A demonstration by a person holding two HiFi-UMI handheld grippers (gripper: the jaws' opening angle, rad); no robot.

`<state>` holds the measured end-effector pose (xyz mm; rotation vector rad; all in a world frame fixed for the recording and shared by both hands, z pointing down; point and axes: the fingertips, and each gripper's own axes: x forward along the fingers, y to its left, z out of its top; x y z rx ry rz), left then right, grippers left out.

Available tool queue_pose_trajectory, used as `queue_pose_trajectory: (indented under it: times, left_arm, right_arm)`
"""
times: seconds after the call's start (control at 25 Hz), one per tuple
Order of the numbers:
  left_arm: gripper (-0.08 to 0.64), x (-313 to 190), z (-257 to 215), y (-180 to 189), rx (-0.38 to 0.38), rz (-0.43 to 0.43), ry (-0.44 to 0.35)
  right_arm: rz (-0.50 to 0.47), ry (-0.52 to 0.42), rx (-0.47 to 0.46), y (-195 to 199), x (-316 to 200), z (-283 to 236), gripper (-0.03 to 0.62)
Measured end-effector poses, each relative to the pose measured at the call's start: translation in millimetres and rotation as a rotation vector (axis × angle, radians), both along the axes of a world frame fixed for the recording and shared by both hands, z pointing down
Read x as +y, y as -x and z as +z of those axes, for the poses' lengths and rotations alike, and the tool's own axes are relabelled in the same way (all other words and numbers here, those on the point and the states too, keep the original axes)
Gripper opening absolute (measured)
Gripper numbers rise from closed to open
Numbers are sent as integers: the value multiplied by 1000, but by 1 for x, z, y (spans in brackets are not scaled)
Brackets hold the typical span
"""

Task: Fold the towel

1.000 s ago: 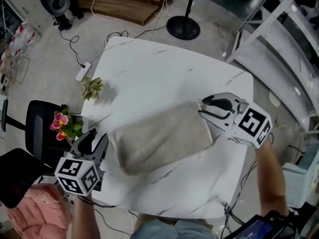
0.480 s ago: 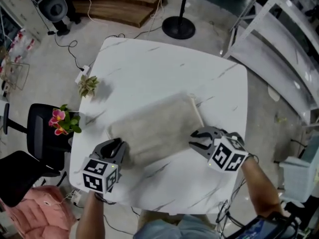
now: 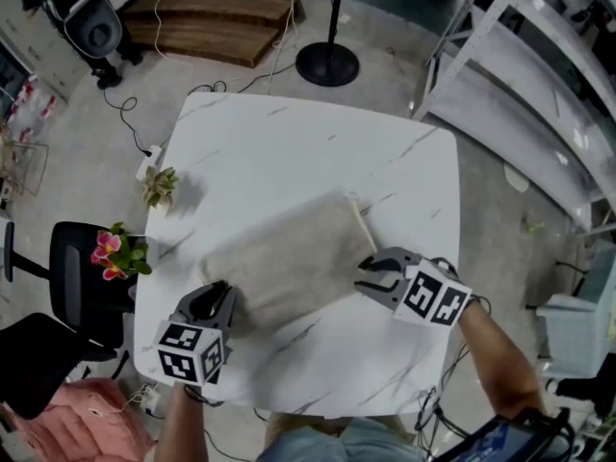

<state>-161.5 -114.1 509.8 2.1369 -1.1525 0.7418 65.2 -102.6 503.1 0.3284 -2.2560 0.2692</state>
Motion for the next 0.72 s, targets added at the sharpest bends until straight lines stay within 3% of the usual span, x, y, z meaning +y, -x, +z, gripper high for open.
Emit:
queue_pose_trajectory:
  times: [0.12, 0.32, 0.48, 0.72]
  left_arm:
    - [67, 1, -11, -1, 37, -31, -7]
    - [69, 2, -53, 6, 75, -120, -73]
    - [67, 24, -83, 4, 103, -170, -98]
    - [67, 58, -86, -10, 77, -154, -104]
  right_arm:
    - [154, 28, -119, -12, -21, -30, 140]
    - [400, 94, -242, -38, -46, -51, 209]
    - [514, 220, -279, -41, -43, -33, 248]
    - [616, 363, -252, -50, -30, 13, 307]
